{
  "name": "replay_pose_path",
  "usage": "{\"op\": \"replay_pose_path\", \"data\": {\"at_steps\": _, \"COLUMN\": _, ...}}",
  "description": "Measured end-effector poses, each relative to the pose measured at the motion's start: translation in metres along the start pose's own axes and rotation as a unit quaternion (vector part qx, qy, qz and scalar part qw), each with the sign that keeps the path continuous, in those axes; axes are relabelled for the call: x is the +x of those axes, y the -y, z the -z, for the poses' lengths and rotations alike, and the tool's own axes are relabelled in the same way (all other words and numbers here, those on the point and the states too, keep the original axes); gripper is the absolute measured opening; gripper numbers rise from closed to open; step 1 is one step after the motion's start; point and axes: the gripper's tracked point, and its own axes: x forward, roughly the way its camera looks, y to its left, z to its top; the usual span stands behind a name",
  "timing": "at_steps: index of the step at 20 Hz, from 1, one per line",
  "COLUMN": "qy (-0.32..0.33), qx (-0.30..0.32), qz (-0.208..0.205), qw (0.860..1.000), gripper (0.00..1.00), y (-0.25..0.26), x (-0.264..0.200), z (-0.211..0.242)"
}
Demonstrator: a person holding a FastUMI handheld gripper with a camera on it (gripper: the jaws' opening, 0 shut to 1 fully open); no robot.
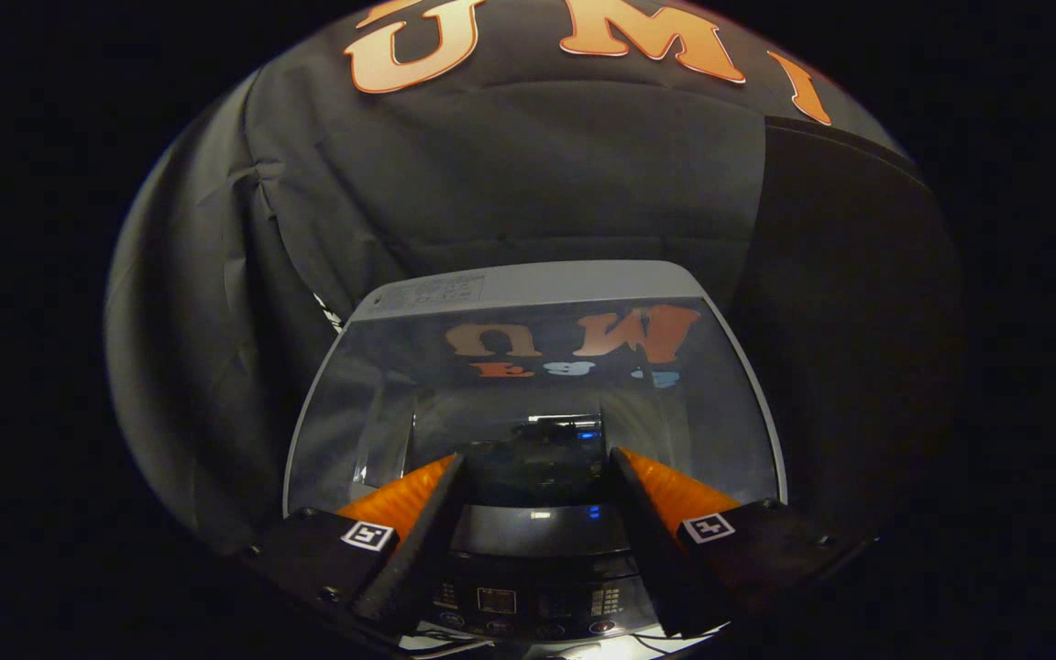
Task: Put the clothes into the washing machine and then close the washing machine lid.
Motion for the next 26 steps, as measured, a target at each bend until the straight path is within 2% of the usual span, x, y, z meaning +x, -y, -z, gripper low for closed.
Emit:
{"op": "replay_pose_path", "data": {"at_steps": 5, "qy": 0.072, "qx": -0.013, "qz": -0.013, "qw": 0.997, "gripper": 0.99, "y": -0.006, "x": -0.06, "z": -0.065}}
{"op": "replay_pose_path", "data": {"at_steps": 11, "qy": 0.211, "qx": -0.036, "qz": -0.026, "qw": 0.976, "gripper": 0.98, "y": 0.015, "x": -0.197, "z": -0.159}}
{"op": "replay_pose_path", "data": {"at_steps": 16, "qy": 0.29, "qx": -0.05, "qz": -0.014, "qw": 0.955, "gripper": 0.98, "y": 0.074, "x": -0.303, "z": -0.205}}
{"op": "replay_pose_path", "data": {"at_steps": 20, "qy": 0.335, "qx": -0.05, "qz": -0.009, "qw": 0.941, "gripper": 0.98, "y": 0.162, "x": -0.383, "z": -0.213}}
{"op": "replay_pose_path", "data": {"at_steps": 26, "qy": 0.373, "qx": -0.06, "qz": 0.025, "qw": 0.926, "gripper": 0.98, "y": 0.237, "x": -0.455, "z": -0.214}}
